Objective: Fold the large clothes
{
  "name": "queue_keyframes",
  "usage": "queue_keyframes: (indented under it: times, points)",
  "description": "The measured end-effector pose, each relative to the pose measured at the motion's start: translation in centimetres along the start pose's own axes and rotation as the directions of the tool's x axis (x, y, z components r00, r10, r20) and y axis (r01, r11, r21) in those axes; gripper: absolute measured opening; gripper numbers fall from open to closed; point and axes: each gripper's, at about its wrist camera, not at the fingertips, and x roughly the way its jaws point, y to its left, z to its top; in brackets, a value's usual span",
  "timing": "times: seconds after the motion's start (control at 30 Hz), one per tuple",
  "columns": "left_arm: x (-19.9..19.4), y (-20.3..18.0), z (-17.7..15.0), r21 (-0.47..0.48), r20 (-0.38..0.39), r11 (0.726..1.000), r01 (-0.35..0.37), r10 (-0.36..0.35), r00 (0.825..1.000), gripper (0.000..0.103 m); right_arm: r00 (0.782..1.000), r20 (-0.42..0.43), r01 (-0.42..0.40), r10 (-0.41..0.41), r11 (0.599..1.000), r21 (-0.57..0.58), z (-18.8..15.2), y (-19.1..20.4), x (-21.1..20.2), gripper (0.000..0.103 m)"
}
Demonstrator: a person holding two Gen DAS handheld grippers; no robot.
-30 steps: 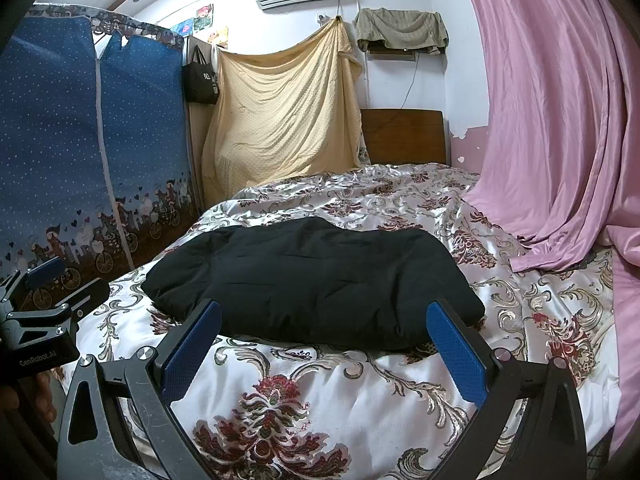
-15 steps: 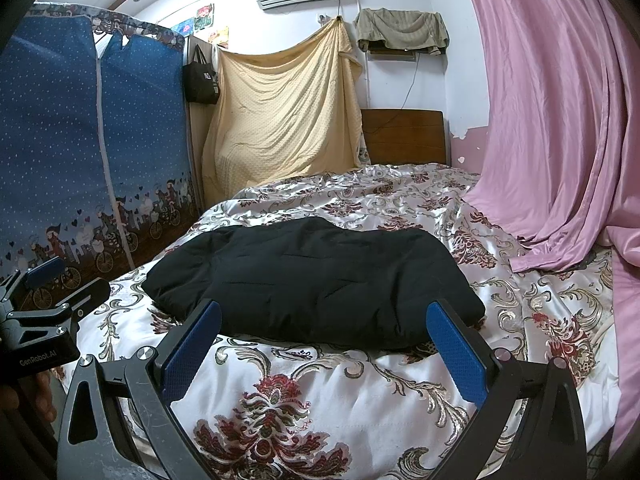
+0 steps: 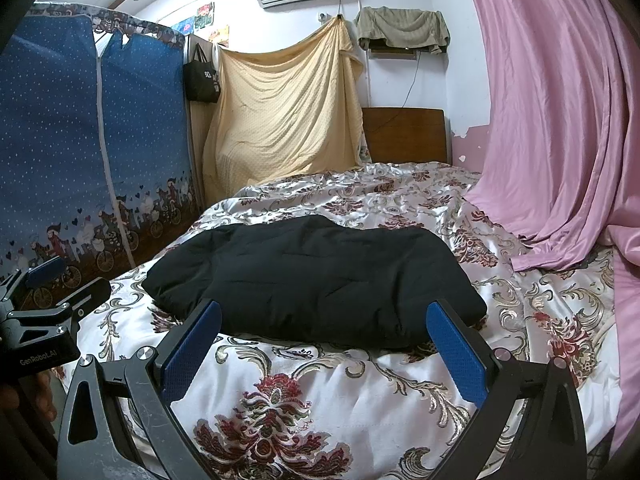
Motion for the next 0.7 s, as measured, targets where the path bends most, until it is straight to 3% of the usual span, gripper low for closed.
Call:
queue_keyframes:
  times: [0.7]
  points:
    - [-0.54,0.14,-0.17,-0.026,0.021,0.999,-0.029,0.030,0.999,0.103,1.000,0.000,-0.015,0.015,1.000,-0.003,-0.21,0.77,0.23,0.101]
